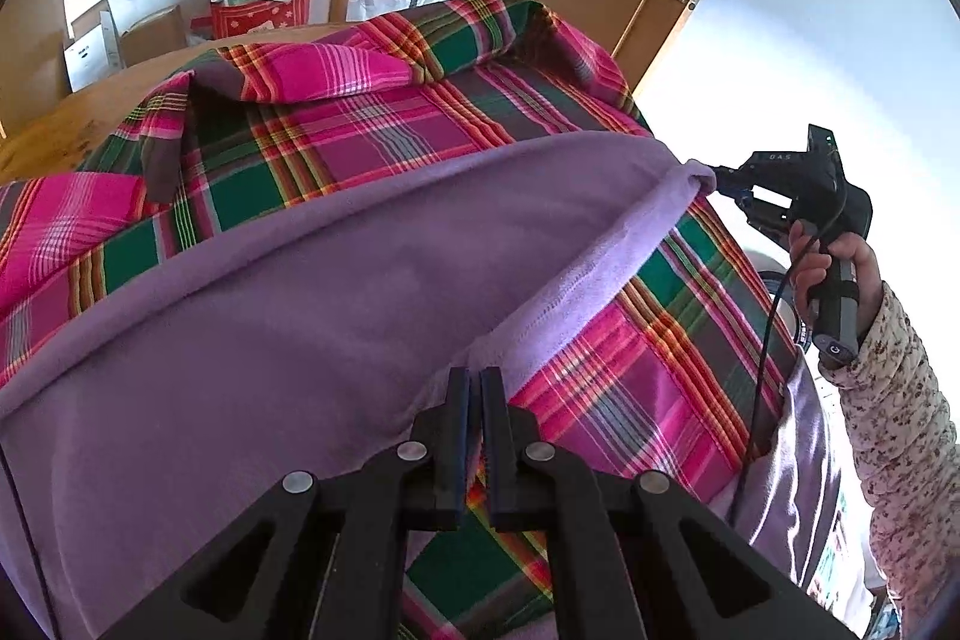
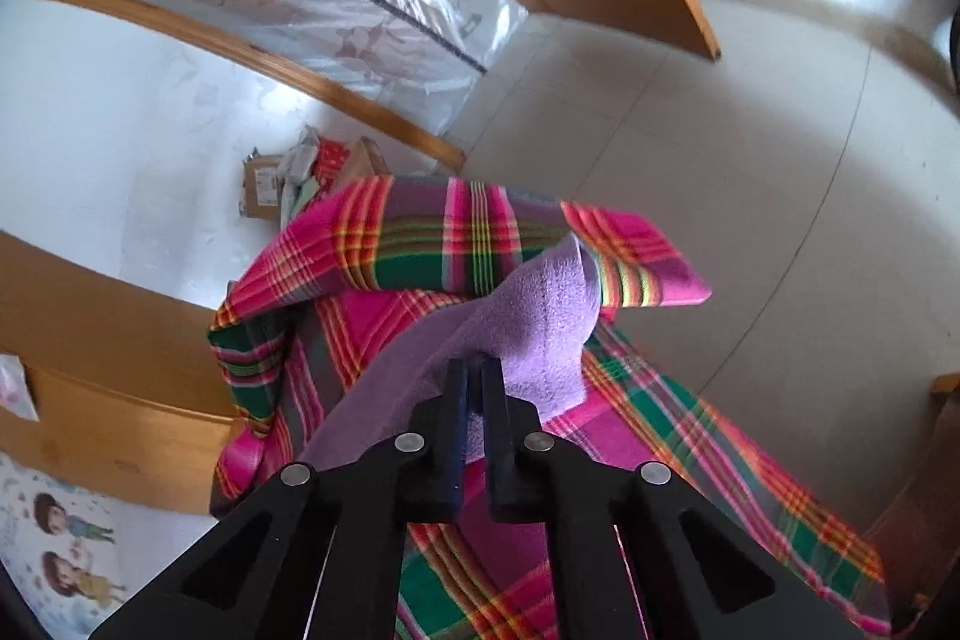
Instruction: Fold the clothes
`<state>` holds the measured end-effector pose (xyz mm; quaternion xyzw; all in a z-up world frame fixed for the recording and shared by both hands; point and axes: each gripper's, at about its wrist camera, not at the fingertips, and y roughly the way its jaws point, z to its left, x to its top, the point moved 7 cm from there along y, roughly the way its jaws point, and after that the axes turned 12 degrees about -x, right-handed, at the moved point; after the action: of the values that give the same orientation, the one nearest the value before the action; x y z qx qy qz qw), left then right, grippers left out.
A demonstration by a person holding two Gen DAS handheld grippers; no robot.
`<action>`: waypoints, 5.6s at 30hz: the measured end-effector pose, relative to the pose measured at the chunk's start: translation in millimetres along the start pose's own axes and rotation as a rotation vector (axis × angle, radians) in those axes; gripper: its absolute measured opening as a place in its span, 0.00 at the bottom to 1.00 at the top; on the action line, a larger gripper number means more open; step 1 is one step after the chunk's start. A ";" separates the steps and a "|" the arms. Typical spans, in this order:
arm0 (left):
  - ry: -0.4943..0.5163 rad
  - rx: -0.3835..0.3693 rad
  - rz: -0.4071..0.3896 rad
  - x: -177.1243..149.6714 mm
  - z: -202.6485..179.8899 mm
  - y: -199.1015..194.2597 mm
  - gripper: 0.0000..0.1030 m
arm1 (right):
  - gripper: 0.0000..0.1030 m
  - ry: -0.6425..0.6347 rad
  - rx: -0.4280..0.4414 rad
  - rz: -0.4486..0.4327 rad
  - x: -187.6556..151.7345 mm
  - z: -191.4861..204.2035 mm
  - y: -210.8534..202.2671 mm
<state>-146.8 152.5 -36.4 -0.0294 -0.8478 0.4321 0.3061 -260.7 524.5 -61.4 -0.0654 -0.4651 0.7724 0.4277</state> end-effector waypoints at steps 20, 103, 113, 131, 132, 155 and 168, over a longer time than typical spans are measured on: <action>0.080 -0.009 0.066 -24.0 -29.4 6.8 0.03 | 0.11 0.067 -0.034 0.031 -16.4 -61.0 -29.8; -0.317 0.206 -0.169 -139.4 110.7 -198.8 0.12 | 0.21 -0.939 -0.024 -0.035 -254.5 184.0 -77.7; -0.458 0.237 -0.178 -125.4 200.3 -200.2 0.12 | 0.21 -1.130 -0.015 0.113 -333.4 244.5 8.0; -0.505 0.190 -0.218 -80.4 272.0 -174.9 0.12 | 0.21 -1.156 -0.061 0.125 -347.1 308.9 81.7; -0.508 0.185 -0.221 -78.6 273.5 -175.0 0.12 | 0.21 -1.150 -0.065 0.123 -346.0 311.2 83.5; -0.555 0.208 -0.287 -147.8 227.6 -248.3 0.12 | 0.21 -1.099 -0.007 0.091 -343.2 271.4 -6.3; -0.643 0.252 -0.296 -258.5 187.5 -278.2 0.19 | 0.21 -1.122 0.132 0.206 -428.3 206.5 -70.6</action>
<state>20.5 -236.6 -37.5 0.2687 -0.8359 0.4711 0.0846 -53.3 92.9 -18.4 0.3365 -0.5627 0.7540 0.0413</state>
